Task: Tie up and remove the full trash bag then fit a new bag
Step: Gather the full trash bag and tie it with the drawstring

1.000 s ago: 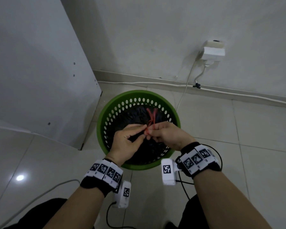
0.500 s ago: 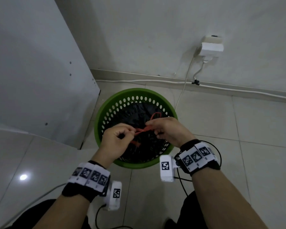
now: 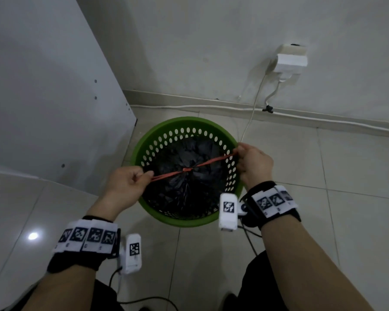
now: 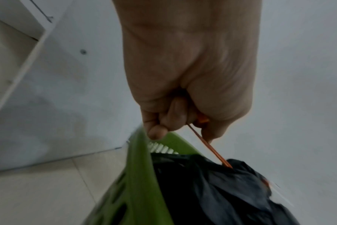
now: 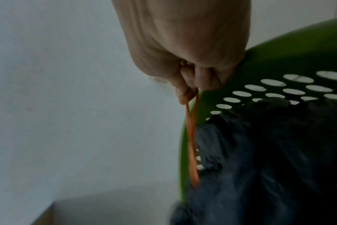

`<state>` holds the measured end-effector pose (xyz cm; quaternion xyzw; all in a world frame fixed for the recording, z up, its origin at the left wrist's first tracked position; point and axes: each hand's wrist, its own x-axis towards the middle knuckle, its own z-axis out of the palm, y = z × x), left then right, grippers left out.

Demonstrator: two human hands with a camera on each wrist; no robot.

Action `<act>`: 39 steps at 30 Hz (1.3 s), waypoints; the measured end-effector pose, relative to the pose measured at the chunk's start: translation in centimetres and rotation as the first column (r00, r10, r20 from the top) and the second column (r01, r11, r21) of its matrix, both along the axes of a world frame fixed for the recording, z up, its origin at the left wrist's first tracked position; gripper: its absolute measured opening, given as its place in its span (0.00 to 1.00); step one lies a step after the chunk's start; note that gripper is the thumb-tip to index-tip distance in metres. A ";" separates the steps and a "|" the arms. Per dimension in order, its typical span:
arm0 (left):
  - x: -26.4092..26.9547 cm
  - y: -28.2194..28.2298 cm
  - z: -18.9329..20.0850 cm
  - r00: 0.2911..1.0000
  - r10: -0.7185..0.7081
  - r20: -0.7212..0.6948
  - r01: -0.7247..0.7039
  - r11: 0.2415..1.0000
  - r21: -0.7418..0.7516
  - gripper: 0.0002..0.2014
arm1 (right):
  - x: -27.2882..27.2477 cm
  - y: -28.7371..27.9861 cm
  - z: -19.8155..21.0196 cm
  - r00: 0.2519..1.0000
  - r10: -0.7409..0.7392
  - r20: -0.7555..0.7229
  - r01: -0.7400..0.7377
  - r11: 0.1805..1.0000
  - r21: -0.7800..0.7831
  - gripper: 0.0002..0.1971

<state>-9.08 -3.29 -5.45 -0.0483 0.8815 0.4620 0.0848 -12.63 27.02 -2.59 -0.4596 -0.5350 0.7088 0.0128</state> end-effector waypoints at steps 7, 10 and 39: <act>0.4 0.1 1.6 0.992 0.125 -0.021 -0.126 0.991 -0.041 0.16 | 0.2 0.9 0.7 0.959 0.272 -0.075 -0.236 0.920 0.314 0.11; 0.5 0.8 3.3 1.000 0.021 -0.022 -0.024 0.991 -0.130 0.06 | 0.7 1.0 0.8 0.872 0.484 0.076 -0.444 0.715 0.539 0.05; 0.0 3.3 4.9 0.956 -0.261 0.131 0.270 0.961 -0.058 0.09 | 1.9 -1.2 2.7 0.863 0.494 0.106 -0.490 0.765 0.418 0.18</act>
